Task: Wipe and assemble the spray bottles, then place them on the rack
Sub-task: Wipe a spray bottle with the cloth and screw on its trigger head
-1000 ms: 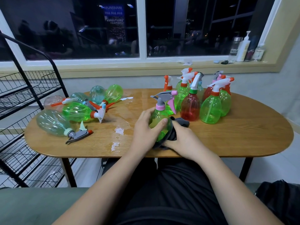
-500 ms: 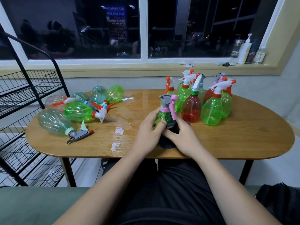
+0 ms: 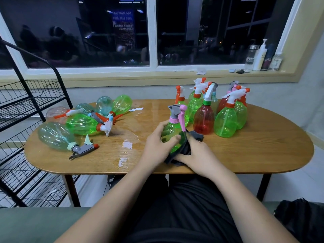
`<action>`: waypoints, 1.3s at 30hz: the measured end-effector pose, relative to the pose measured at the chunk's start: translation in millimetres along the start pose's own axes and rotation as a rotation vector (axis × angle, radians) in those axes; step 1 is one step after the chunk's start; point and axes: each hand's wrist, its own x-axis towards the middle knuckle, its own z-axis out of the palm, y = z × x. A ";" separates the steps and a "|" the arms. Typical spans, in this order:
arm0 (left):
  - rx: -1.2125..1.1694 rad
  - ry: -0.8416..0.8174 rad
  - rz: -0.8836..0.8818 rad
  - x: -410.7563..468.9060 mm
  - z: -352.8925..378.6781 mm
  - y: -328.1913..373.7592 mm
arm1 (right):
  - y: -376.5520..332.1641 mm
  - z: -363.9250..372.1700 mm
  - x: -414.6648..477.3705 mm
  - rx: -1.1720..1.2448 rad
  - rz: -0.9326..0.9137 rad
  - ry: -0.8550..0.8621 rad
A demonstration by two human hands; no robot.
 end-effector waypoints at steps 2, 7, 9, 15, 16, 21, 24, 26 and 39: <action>-0.032 0.022 0.002 2.4 -0.2 1.6 | -2.6 -1.8 0.3 0.056 0.017 0.023; -0.206 0.146 0.036 8.3 -6.5 17.8 | 2.2 -0.7 -6.3 0.240 0.116 0.334; -0.274 0.171 0.045 8.5 -8.6 25.0 | 2.8 -2.1 -9.5 0.296 0.125 0.418; -0.268 0.177 0.061 5.0 -2.1 29.5 | -4.9 0.5 -2.4 0.886 0.244 0.433; -0.264 0.172 0.067 3.1 0.6 30.2 | -8.9 -1.1 0.3 1.005 0.280 0.431; -0.255 0.176 0.134 0.6 10.9 36.7 | -31.8 -5.6 2.2 1.411 0.330 0.451; -0.213 0.216 0.157 6.7 7.9 38.5 | -34.0 -0.3 -2.6 1.476 0.325 0.381; -0.184 0.227 0.155 9.5 4.3 37.1 | -30.0 -0.5 -4.4 1.491 0.335 0.348; -0.075 0.162 0.238 8.4 12.2 38.7 | -15.0 -12.2 4.9 1.573 0.337 0.337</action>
